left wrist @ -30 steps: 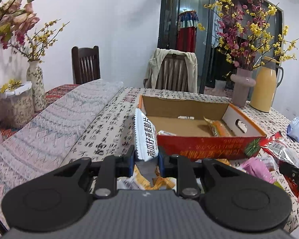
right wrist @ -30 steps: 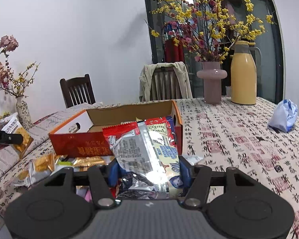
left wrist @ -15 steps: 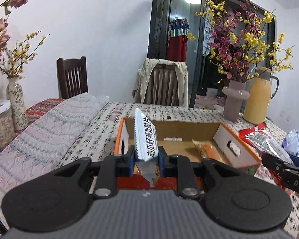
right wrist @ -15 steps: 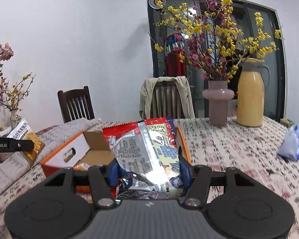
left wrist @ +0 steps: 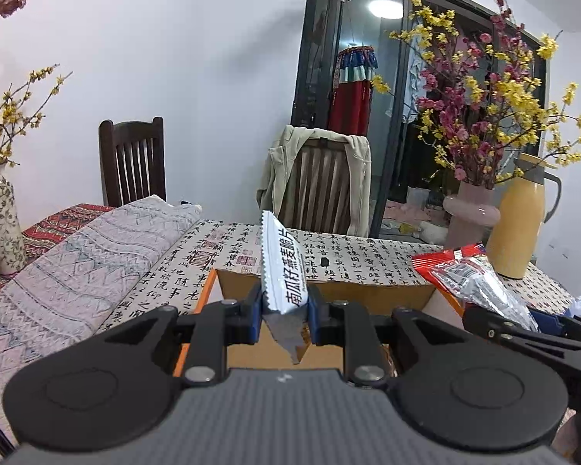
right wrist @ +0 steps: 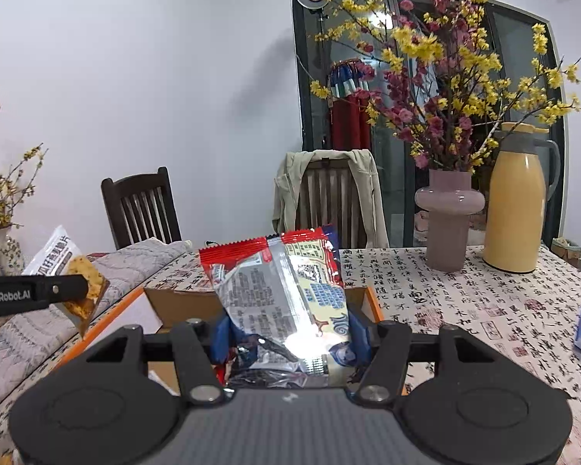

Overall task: Organize snacks
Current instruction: 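Carry both held packets over the box, then open both grippers to release the packets into the box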

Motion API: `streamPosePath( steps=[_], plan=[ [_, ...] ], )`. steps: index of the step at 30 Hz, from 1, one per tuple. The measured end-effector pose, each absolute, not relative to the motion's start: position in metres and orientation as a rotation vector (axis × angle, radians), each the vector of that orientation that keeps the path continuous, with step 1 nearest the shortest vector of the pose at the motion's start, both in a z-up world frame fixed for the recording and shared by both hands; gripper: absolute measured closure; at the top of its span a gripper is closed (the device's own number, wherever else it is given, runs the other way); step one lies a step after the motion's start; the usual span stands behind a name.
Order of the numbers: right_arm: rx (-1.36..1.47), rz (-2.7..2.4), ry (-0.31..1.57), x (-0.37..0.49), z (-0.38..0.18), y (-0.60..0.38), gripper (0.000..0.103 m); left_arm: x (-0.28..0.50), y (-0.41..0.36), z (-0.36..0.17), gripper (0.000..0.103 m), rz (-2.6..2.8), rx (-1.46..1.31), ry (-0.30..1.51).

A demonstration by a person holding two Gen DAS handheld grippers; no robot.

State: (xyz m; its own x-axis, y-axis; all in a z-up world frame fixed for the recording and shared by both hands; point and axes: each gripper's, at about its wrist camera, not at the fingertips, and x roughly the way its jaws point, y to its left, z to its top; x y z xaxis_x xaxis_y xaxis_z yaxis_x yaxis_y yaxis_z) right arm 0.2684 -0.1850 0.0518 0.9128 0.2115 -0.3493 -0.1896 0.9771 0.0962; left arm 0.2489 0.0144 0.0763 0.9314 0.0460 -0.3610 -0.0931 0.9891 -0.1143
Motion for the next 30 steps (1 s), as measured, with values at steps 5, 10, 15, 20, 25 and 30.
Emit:
streamPosePath(
  steps=[5,10,15,20,25,30],
  plan=[
    [0.072,0.194,0.378,0.288,0.038,-0.184,0.045,0.267,0.021,0.061,0.080,0.106,-0.138,0.405],
    [0.064,0.209,0.412,0.294,0.027,-0.183,0.045,0.277,0.026,0.050,0.080,0.109,-0.139,0.432],
    [0.079,0.201,0.463,0.300,0.019,-0.185,0.042,0.274,0.026,0.044,0.074,0.090,-0.147,0.429],
    [0.130,0.194,0.431,0.293,0.021,-0.195,0.000,0.262,0.026,0.049,0.011,0.131,-0.156,0.358],
    [0.164,0.181,0.419,0.292,0.021,-0.203,0.000,0.253,0.025,0.053,0.000,0.180,-0.161,0.309],
    [0.162,0.183,0.409,0.288,0.022,-0.204,0.000,0.253,0.024,0.052,0.000,0.174,-0.157,0.320]
  ],
)
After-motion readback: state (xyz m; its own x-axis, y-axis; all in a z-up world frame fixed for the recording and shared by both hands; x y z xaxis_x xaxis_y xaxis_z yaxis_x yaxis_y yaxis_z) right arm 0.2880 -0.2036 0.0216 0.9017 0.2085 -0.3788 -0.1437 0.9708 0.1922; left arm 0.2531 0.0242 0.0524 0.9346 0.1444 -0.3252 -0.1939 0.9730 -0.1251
